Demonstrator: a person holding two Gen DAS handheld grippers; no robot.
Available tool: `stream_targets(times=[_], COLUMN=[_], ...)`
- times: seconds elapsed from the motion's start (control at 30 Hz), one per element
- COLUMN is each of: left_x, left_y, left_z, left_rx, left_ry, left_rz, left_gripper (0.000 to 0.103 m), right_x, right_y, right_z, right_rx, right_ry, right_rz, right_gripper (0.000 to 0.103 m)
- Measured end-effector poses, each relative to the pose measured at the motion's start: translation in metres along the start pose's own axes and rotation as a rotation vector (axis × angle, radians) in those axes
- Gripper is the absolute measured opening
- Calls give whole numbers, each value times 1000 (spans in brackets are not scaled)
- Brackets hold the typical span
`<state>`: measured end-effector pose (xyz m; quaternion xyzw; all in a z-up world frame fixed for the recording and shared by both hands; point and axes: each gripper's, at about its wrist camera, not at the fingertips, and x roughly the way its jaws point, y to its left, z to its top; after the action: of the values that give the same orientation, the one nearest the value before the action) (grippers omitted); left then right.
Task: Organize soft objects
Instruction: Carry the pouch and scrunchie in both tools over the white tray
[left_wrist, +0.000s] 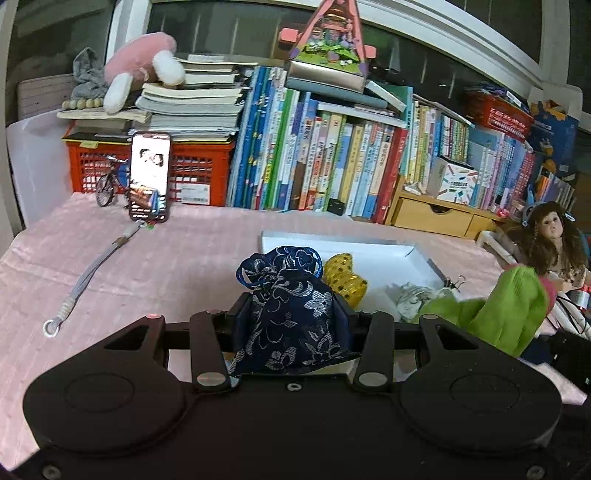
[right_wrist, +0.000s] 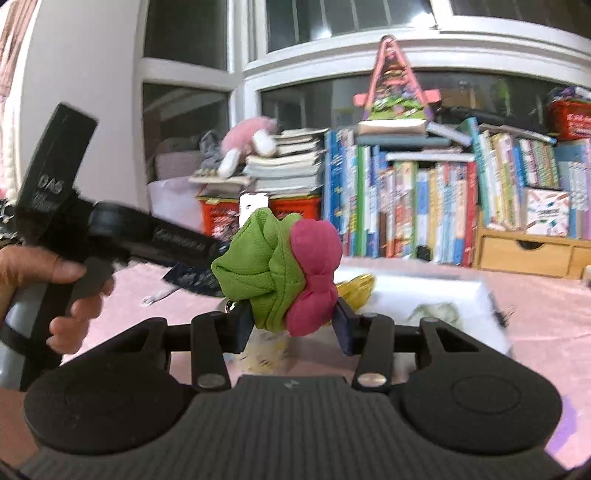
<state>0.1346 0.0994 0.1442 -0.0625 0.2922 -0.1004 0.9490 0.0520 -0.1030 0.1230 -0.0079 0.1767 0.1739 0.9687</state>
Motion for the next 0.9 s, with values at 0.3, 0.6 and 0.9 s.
stream_targets(times=[0.3,0.6,0.9], left_x=[16,45,91], left_y=[-12,-22,-25], left_z=[15,40,74], left_rx=[-2,1,18], left_ry=[21,76,151], left_rz=[-27,-53,-41], left_gripper=[43,43,43], right_x=[-5,4,29], right_y=[-38,-74,-112], right_z=[20,35,57], right_rx=[18,57,101], right_ry=[-13,33,109], right_rz=[-93,-136,-179], right_gripper=[49,49,49])
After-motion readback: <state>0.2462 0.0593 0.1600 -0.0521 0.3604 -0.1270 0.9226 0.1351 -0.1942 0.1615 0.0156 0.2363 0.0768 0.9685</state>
